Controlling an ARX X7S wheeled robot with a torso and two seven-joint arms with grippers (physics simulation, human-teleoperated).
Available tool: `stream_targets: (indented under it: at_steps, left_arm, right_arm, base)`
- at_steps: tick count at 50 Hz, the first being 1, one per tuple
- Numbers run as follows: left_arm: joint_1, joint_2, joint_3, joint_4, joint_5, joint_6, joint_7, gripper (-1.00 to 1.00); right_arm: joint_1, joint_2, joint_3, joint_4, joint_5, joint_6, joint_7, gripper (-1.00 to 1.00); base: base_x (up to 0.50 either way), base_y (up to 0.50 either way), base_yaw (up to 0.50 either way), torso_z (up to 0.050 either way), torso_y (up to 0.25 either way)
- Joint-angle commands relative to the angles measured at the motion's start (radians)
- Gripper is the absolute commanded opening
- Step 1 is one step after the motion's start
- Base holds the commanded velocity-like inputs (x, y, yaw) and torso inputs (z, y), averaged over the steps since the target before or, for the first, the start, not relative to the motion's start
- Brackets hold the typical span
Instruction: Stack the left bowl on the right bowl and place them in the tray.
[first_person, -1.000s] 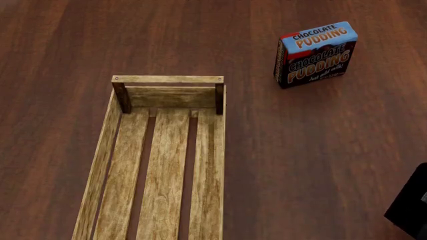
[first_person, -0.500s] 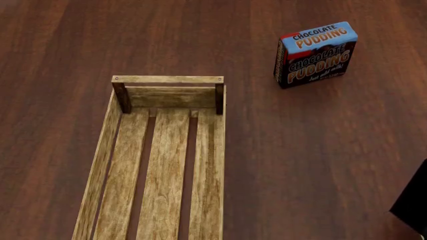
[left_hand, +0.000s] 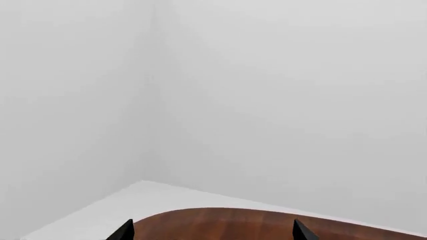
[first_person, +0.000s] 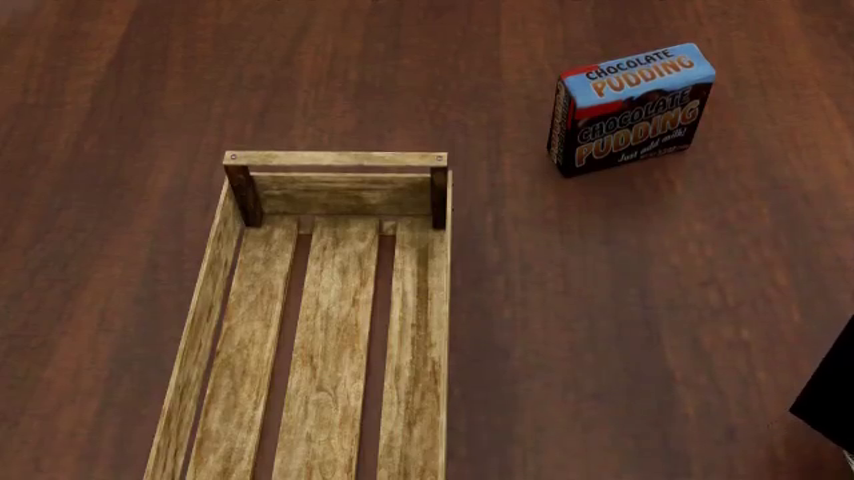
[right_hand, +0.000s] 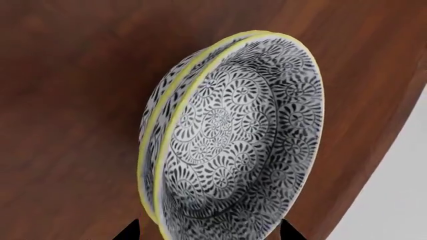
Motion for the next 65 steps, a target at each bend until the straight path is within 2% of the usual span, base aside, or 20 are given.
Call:
stream_targets:
  at_steps: [1,21,39,60,61,65]
  left_arm:
    - [0.028,-0.001,-0.013,0.000,0.019,0.018,0.000,1.00]
    - [-0.046,-0.014,0.039,0.000,-0.010,0.005,0.000,1.00]
    - [-0.079,0.058,0.017,0.000,-0.064,-0.093,0.000,1.00]
    - [-0.084,0.085,-0.007,0.000,-0.090,-0.139,0.000,1.00]
    - [-0.080,0.084,-0.009,0.000,-0.088,-0.138,0.000,1.00]
    - [-0.067,0.079,-0.009,0.000,-0.077,-0.126,0.000,1.00]
  right_arm:
    - [0.035,0.000,-0.003,-0.038,-0.002,0.022,-0.020,1.00]
    - [-0.149,-0.100,0.029,0.138,0.005,-0.096,-0.024,1.00]
    - [-0.290,-0.118,0.044,0.248,0.027,-0.162,-0.011,1.00]
    - [-0.367,-0.154,0.053,0.341,0.034,-0.184,-0.011,1.00]
    - [-0.366,-0.151,0.052,0.336,0.037,-0.178,-0.008,-1.00]
    - [-0.350,-0.133,0.050,0.309,0.039,-0.157,0.016,-1.00]
  base:
    - [0.00,0.00,0.00,0.000,0.000]
    - [0.00,0.00,0.00,0.000,0.000]
    - [0.00,0.00,0.00,0.000,0.000]
    - [0.00,0.00,0.00,0.000,0.000]
    - [0.00,0.00,0.00,0.000,0.000]
    - [0.00,0.00,0.00,0.000,0.000]
